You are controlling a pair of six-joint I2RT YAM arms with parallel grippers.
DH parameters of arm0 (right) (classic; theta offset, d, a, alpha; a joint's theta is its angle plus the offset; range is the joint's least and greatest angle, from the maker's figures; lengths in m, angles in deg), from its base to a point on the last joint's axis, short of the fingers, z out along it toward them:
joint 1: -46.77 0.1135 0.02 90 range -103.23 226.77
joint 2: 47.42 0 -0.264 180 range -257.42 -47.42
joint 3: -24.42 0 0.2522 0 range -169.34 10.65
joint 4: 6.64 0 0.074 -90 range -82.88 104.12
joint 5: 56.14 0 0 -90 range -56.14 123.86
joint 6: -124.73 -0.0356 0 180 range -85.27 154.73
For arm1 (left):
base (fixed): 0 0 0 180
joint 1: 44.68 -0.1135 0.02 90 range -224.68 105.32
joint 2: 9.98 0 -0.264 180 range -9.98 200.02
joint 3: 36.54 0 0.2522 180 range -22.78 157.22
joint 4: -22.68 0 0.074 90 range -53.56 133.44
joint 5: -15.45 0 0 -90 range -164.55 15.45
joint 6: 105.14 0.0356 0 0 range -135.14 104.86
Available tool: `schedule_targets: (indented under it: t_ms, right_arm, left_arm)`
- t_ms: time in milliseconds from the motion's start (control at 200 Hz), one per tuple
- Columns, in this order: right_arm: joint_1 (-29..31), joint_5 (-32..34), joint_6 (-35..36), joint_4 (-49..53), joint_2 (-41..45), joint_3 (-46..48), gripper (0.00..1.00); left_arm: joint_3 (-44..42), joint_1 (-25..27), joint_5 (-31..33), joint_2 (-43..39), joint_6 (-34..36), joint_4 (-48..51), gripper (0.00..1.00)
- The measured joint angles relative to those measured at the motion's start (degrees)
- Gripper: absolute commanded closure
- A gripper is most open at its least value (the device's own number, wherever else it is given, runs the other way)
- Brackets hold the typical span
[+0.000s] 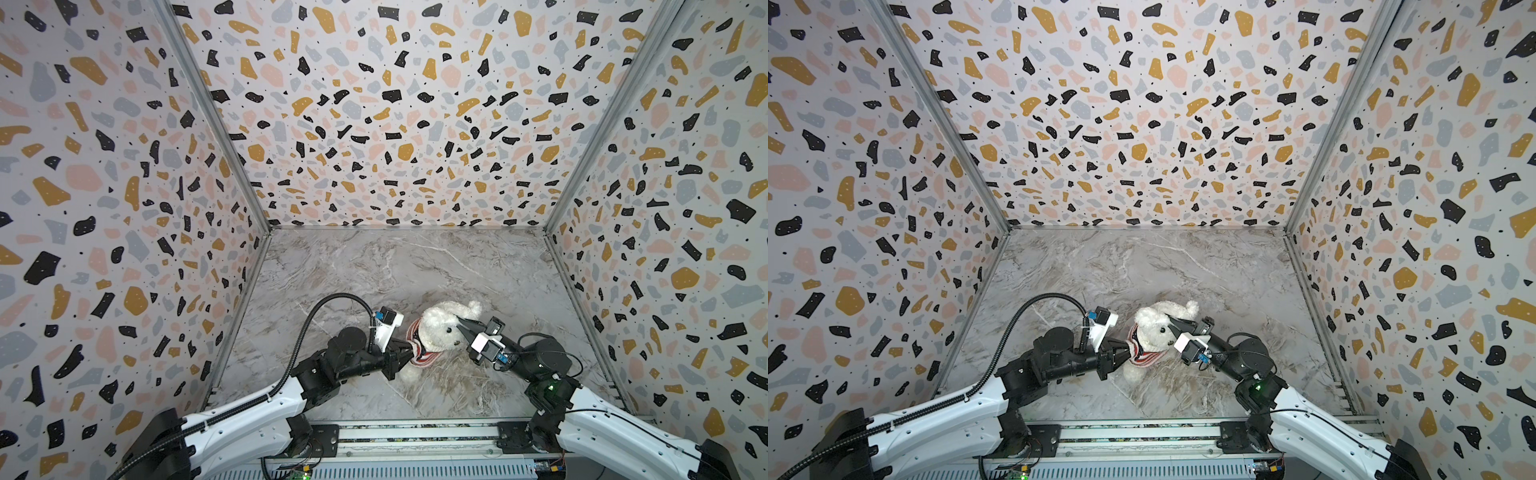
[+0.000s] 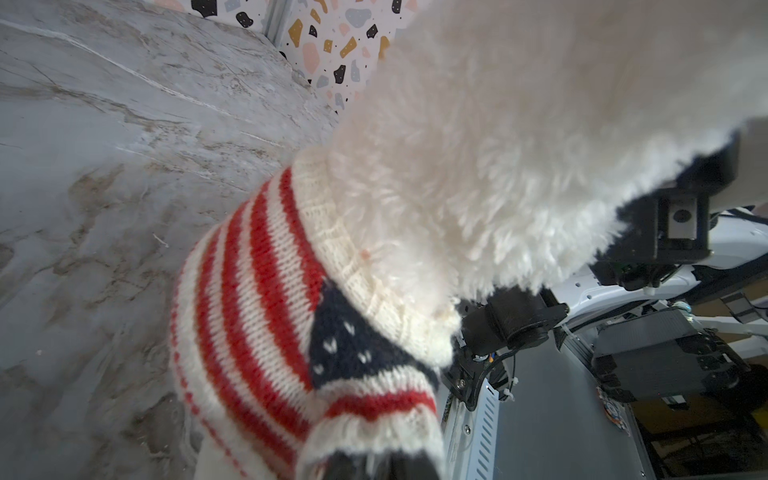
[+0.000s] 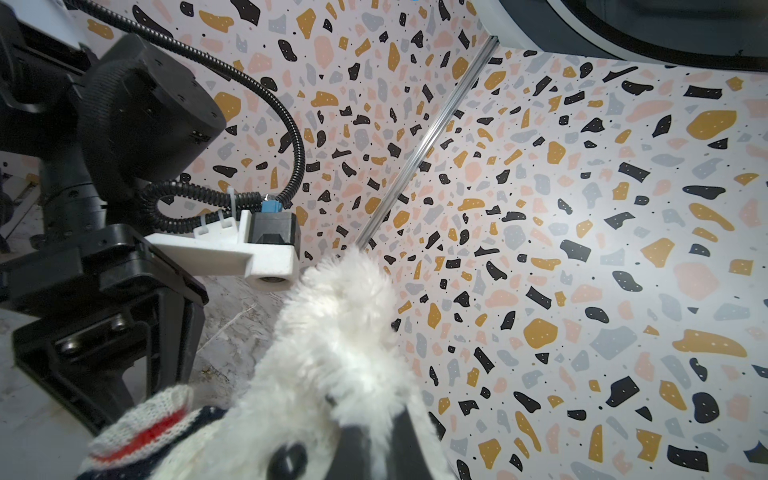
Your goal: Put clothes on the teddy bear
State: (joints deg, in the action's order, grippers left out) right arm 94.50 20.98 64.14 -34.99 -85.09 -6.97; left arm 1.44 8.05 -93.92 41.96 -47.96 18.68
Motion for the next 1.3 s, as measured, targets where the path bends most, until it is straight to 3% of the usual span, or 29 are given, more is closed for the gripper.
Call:
schedule_targets:
  t_ms: [110,451,611,876,1171,1302]
  right_arm:
    - [0.1,0.7,0.0,-0.2,0.3,0.0,1.0]
    - [1.3,1.0,0.0,-1.2,1.2,1.5,1.0]
    - [1.6,1.6,0.0,-1.8,2.3,1.6,1.0]
    - [1.9,2.8,0.1,-2.1,4.9,2.4,1.0]
    - [2.1,3.9,0.2,-1.1,6.4,2.7,1.0]
    - [2.2,8.0,-2.3,3.1,3.6,-0.3,0.81]
  left_arm:
    - [0.0,0.3,-0.4,0.3,-0.4,-0.9,0.69]
    - [0.1,0.6,3.8,3.8,-1.6,-2.4,0.69]
    - [0.1,0.6,4.0,5.4,-3.4,-6.6,0.77]
    - [0.1,0.7,3.8,6.8,-5.4,-11.1,1.0]
    - [0.1,0.7,5.1,5.2,-6.6,-11.9,1.0]
    - [0.0,0.7,7.8,4.3,-7.7,-11.1,1.0]
